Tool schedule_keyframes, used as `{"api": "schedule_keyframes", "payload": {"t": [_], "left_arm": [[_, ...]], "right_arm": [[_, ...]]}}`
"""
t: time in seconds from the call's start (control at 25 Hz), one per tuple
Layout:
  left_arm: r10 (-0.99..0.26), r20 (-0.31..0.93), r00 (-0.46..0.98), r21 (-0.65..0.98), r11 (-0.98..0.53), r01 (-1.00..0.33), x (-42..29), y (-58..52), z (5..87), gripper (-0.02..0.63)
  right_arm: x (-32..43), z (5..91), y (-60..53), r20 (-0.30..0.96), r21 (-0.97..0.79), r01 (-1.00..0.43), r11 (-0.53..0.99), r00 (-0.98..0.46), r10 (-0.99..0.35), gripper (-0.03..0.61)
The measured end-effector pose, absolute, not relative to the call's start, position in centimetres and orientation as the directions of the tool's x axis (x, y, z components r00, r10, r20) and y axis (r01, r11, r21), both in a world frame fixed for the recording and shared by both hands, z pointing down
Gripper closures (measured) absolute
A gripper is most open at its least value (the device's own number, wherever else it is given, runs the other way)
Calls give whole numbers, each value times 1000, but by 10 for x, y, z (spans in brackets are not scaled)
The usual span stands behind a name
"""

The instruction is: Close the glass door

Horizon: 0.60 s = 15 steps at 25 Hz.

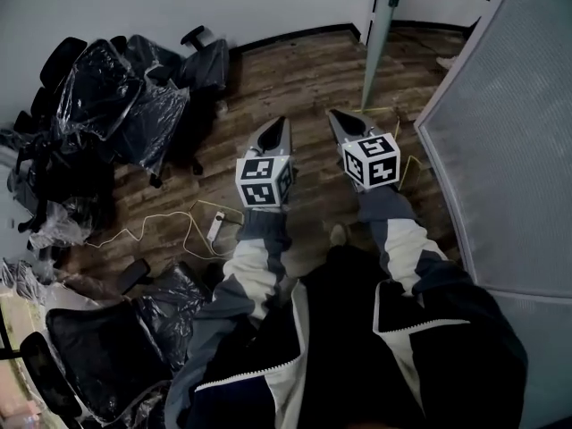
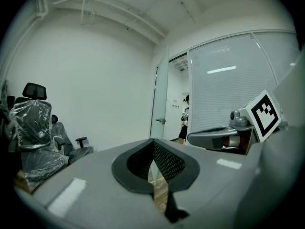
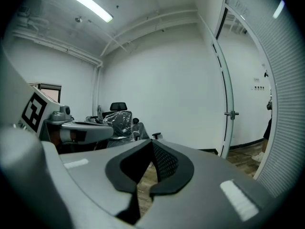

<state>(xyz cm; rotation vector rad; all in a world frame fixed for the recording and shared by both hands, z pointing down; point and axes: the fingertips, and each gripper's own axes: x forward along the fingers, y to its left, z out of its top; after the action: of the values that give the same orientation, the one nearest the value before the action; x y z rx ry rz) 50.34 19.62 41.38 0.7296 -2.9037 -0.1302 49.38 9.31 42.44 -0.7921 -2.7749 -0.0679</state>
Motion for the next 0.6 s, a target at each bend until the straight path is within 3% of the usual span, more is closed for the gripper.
{"api": "schedule_keyframes", "payload": {"t": [0.6], "left_arm": [[-379,133,-916,94,925,-369,329,142,401,612]], "right_arm": [[308,407,30,226,33,592,805,-789,571,575]]}}
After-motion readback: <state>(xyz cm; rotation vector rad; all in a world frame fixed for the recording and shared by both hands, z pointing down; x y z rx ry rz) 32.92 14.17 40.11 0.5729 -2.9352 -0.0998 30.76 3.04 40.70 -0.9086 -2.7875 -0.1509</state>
